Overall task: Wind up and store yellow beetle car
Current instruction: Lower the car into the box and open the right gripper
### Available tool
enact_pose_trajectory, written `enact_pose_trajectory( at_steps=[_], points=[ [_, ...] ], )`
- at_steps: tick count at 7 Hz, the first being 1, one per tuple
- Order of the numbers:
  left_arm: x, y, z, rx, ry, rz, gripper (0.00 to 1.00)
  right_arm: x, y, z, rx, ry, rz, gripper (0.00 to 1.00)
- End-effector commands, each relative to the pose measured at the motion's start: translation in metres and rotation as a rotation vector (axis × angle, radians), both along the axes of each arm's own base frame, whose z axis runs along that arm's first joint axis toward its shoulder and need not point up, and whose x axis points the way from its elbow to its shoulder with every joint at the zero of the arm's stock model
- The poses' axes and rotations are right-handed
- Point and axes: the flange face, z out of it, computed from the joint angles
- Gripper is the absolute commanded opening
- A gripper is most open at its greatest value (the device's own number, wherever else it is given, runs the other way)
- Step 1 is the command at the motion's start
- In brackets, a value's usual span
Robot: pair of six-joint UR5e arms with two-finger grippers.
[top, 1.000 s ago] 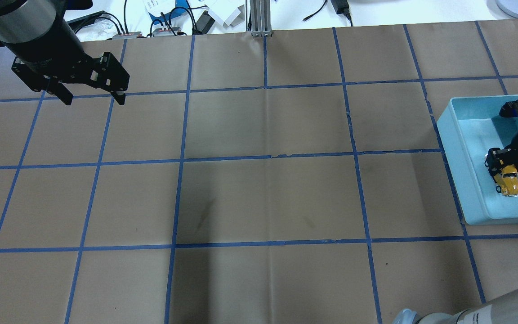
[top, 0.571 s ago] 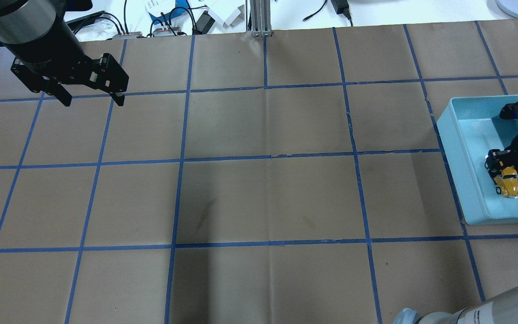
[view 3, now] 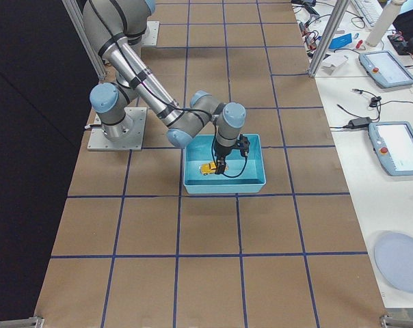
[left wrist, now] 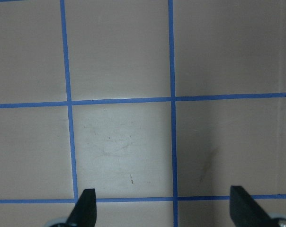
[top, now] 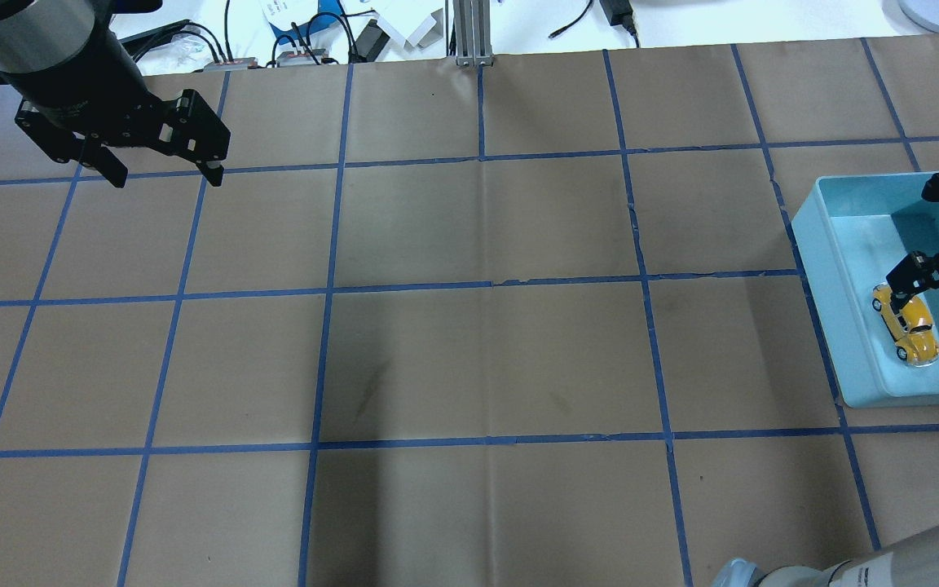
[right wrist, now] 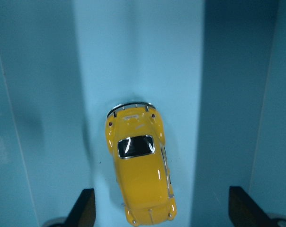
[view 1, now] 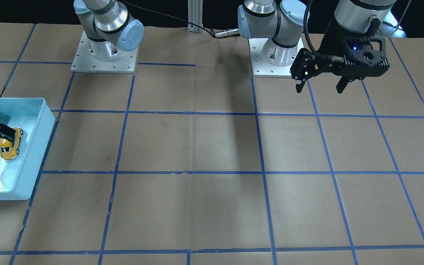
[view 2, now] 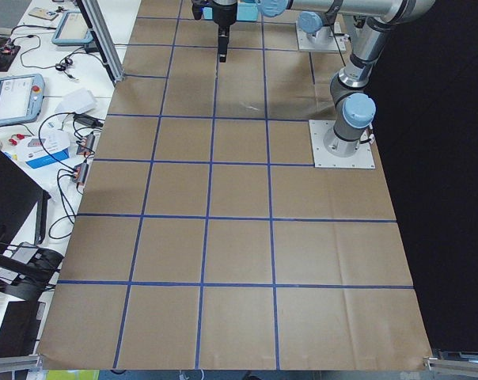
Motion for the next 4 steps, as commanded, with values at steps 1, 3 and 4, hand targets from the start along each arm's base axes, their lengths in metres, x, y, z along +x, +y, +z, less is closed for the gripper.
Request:
enact_pose_trajectory(
  at_steps=[1,3,4],
  points=[
    [0.001,0.003,0.002,-0.001,-0.005,0.002,1.00,-0.001,0.001,0.046,0.040,-0.027,0.006,1.00],
    [0.001,0.000,0.004,-0.008,0.000,0.003,1.00,-0.005,0.001,0.094,-0.004,0.006,-0.003,1.00],
    [-0.003,0.002,0.003,-0.005,-0.004,-0.008,1.00,-0.007,-0.002,0.132,-0.039,0.028,0.000,1.00]
  ],
)
